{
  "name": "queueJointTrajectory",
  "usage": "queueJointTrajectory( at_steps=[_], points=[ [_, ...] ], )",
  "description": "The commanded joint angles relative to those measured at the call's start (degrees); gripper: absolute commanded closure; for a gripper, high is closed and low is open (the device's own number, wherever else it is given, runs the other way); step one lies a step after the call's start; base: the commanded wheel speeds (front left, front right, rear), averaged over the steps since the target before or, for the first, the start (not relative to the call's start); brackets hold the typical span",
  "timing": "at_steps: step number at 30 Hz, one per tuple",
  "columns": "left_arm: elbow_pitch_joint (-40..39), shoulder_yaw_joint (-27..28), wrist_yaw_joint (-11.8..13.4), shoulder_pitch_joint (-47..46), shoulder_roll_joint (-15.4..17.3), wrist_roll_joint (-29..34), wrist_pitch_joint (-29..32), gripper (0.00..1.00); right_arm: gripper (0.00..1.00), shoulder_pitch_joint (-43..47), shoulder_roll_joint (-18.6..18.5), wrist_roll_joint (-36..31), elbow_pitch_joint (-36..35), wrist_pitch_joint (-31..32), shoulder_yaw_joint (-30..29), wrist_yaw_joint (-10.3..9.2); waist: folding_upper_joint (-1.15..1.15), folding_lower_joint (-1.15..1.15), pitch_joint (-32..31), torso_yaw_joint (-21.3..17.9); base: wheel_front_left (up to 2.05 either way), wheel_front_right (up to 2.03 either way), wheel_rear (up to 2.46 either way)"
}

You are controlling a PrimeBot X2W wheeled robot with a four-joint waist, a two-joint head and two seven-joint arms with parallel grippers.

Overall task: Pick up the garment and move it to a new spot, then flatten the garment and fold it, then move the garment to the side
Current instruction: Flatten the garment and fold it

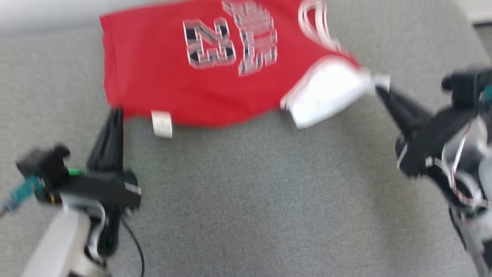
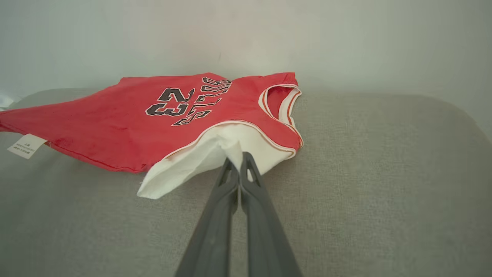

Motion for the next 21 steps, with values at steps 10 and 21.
queueJointTrajectory(
  at_steps=[10, 21],
  points=[
    [-2.1, -1.6, 4.5, 16.6, -1.8, -2.0, 1.0, 1.00, 1.00, 20.8, 4.1, -4.1, -8.9, 13.8, -8.9, -0.13, 0.01, 0.03, -12.3, 1.2, 0.00, 0.00, 0.00],
    [-6.6, -4.0, 9.4, 29.7, -1.5, -3.3, 5.2, 1.00, 1.00, 34.2, 9.4, -8.7, -18.8, 26.2, -16.8, -0.13, 0.01, 0.03, -14.2, 2.7, 0.00, 0.00, 0.00]
  ],
)
